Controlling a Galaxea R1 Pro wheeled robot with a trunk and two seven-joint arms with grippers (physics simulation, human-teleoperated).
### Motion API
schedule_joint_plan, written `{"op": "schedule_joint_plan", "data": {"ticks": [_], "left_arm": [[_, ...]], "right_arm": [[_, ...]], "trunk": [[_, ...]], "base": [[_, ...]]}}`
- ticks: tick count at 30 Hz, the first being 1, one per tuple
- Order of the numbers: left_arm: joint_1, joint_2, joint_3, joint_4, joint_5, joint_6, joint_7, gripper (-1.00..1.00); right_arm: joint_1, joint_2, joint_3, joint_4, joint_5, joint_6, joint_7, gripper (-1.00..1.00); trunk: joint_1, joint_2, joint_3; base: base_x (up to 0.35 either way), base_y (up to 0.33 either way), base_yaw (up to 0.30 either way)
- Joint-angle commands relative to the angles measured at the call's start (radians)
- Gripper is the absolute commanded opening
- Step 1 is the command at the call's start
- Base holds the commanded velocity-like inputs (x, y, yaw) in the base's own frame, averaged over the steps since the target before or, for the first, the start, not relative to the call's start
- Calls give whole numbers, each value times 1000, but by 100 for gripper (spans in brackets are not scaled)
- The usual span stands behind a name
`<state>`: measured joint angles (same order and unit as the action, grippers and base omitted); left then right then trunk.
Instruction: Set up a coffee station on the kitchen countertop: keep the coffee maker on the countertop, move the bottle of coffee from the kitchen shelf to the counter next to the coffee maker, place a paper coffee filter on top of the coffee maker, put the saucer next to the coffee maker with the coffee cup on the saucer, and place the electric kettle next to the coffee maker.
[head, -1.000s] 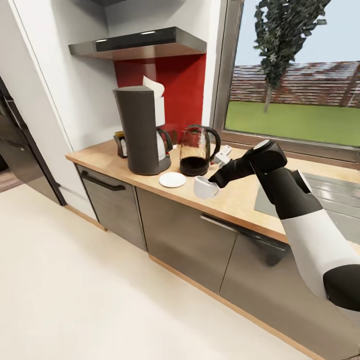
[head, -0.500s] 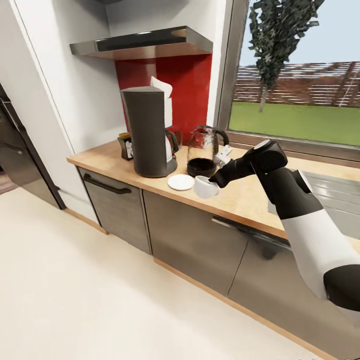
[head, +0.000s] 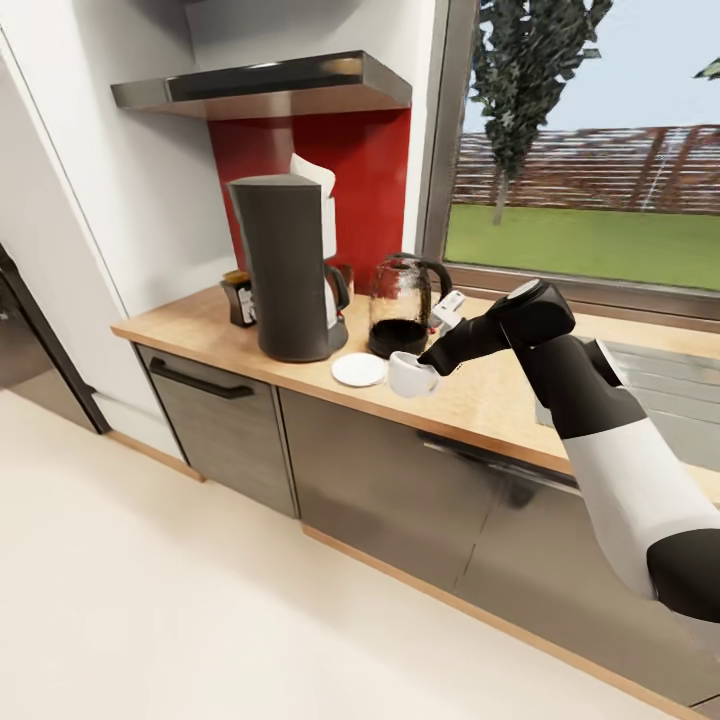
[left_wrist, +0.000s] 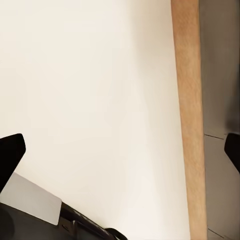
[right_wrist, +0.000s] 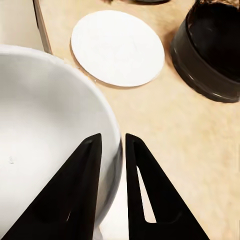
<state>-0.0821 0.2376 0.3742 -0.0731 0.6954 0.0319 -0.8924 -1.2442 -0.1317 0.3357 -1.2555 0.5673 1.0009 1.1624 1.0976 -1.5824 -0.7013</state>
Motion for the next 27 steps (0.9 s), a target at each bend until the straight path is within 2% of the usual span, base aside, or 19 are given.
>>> {"op": "schedule_joint_plan", "data": {"ticks": [1,6,17,27], "left_arm": [[-1,0,1,1,2,3,-3,100],[-1,0,1,1,2,4,-3,100],[-1,0,1,1,3,3,-2,100],[-1,0,1,1,2,3,0,100]], "right_arm": [[-1,0,1,-1,9,5,11,-100],[-1,0,2,-1,9,5,11,-100],[-1,0,0,-1,9,5,11,-100],[-1,0,0,-1,9,5,11,-100]], "trunk": [[0,-1,-1],[0,-1,-1],[0,-1,-1],[0,-1,-1]], "base": [[133,306,-4],[104,244,-112],[17,65,-247],[52,282,-43]]}}
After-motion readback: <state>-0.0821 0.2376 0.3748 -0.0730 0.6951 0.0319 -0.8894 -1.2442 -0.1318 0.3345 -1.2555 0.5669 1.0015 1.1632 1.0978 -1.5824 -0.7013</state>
